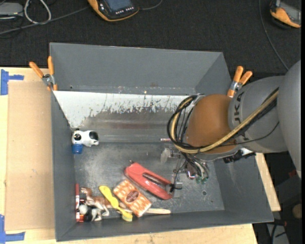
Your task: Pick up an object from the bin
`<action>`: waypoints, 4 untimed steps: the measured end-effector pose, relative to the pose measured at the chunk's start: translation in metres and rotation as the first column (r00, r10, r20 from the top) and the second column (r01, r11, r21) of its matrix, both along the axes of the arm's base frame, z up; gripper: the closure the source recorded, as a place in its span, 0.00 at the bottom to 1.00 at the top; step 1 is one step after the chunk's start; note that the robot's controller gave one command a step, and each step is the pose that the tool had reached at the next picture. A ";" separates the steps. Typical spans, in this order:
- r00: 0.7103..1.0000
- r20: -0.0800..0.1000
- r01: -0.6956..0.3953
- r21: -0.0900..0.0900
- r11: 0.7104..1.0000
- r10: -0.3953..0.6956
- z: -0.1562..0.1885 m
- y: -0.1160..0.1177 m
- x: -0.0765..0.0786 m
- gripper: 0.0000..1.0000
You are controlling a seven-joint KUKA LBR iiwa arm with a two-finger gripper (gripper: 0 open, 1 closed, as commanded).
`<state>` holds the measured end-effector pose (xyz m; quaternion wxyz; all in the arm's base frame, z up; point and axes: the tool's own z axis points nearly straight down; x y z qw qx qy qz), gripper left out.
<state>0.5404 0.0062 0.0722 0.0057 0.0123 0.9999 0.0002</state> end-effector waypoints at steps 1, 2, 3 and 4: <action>0.981 -0.008 -0.192 0.006 0.981 0.192 0.001 0.072 -0.062 1.00; 0.981 -0.008 -0.192 0.006 0.981 0.192 0.001 0.072 -0.062 1.00; 0.981 -0.002 -0.192 0.004 0.981 0.192 0.022 0.071 -0.061 1.00; 0.981 -0.008 -0.191 0.004 0.981 0.192 0.042 0.071 -0.062 1.00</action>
Offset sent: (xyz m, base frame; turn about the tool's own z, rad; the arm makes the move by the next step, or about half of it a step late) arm 0.0000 0.0000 0.0000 0.0000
